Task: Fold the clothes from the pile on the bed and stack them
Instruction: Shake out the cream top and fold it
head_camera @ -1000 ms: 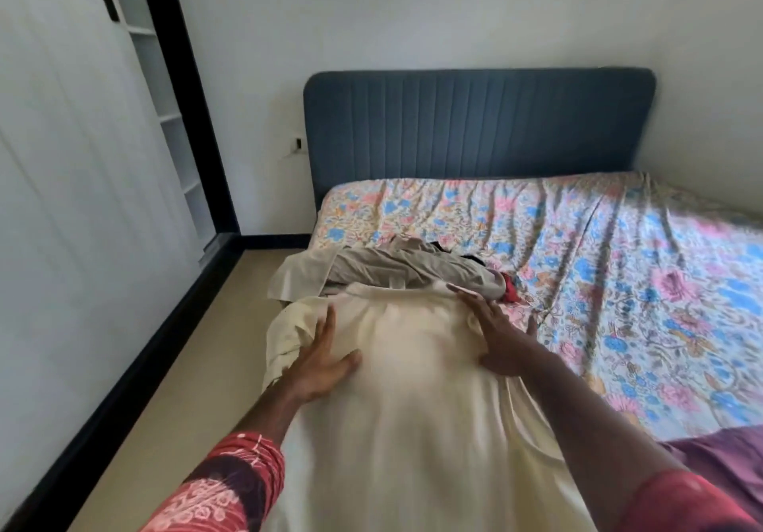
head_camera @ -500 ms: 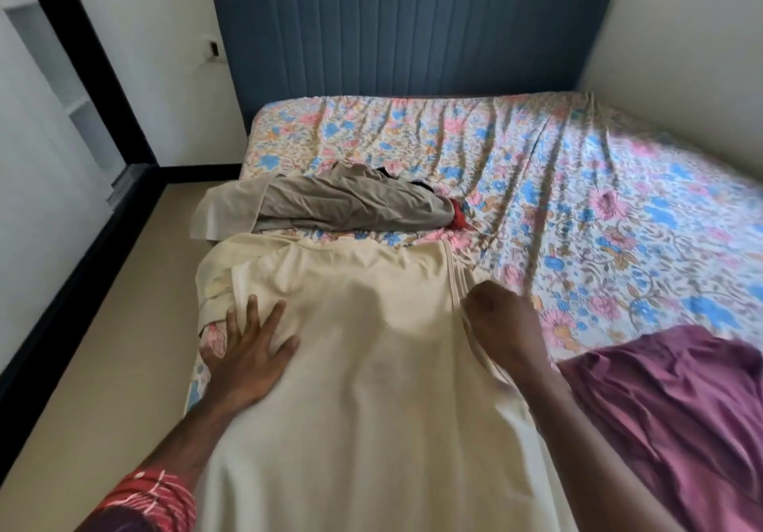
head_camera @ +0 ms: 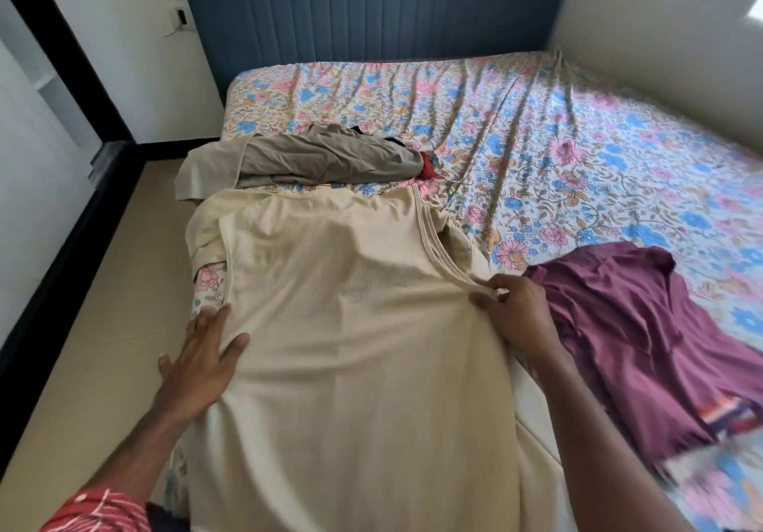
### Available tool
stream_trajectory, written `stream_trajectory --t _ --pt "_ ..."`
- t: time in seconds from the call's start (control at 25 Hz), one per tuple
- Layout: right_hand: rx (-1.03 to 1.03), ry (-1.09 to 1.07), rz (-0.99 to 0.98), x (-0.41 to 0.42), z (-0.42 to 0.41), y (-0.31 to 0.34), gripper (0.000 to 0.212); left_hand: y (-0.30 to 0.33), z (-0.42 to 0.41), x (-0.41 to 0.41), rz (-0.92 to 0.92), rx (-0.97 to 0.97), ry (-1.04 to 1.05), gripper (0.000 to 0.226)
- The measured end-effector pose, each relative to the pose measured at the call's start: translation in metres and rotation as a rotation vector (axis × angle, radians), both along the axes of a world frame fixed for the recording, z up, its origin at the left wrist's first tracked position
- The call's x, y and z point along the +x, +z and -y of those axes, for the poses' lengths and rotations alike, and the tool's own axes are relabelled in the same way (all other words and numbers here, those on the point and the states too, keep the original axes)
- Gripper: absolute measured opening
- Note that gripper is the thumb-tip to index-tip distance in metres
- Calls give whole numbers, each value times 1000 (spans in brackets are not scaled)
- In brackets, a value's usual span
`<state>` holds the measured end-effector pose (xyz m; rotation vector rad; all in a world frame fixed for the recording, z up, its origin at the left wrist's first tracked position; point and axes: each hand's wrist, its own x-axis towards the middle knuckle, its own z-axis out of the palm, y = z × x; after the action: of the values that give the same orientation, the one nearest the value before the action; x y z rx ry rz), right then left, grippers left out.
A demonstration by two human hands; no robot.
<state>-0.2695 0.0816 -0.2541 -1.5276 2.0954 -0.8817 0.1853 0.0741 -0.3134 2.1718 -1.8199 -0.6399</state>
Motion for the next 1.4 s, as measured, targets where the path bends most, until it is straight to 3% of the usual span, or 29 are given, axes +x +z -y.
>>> stream_trajectory --t 0.12,0.24,0.36,0.48,0.56,0.68,0.88,1.0,1.12,1.28,1.4 --pt "113 -42 -15 8 -20 -2 54 5 -30 -2 -192 -114 170 68" --pt "226 -121 -15 12 -59 -15 73 17 -66 -8 -217 -156 370 62" --pt "254 -161 -30 17 -107 -27 69 16 -101 4 -161 -105 438 52" --pt "159 -165 -33 22 -144 -23 57 14 -132 17 -470 79 513 47" --pt "157 -171 -156 20 -168 -21 39 13 -155 21 -603 188 486 44" --pt "273 -144 -500 6 -197 -25 27 0 -169 23 -396 176 372 37" --pt "54 -290 -299 -11 -223 -23 28 -3 -177 16 -117 94 320 34" --pt "128 -321 -321 -13 -234 -28 25 2 -190 14 7 37 295 49" --pt "16 -268 -400 -11 -242 -26 36 6 -203 9 96 73 252 64" --pt "199 -92 -450 0 -237 -28 39 10 -209 9 125 84 239 50" --pt "107 -124 -431 0 -232 -28 28 12 -210 5 142 73 223 45"
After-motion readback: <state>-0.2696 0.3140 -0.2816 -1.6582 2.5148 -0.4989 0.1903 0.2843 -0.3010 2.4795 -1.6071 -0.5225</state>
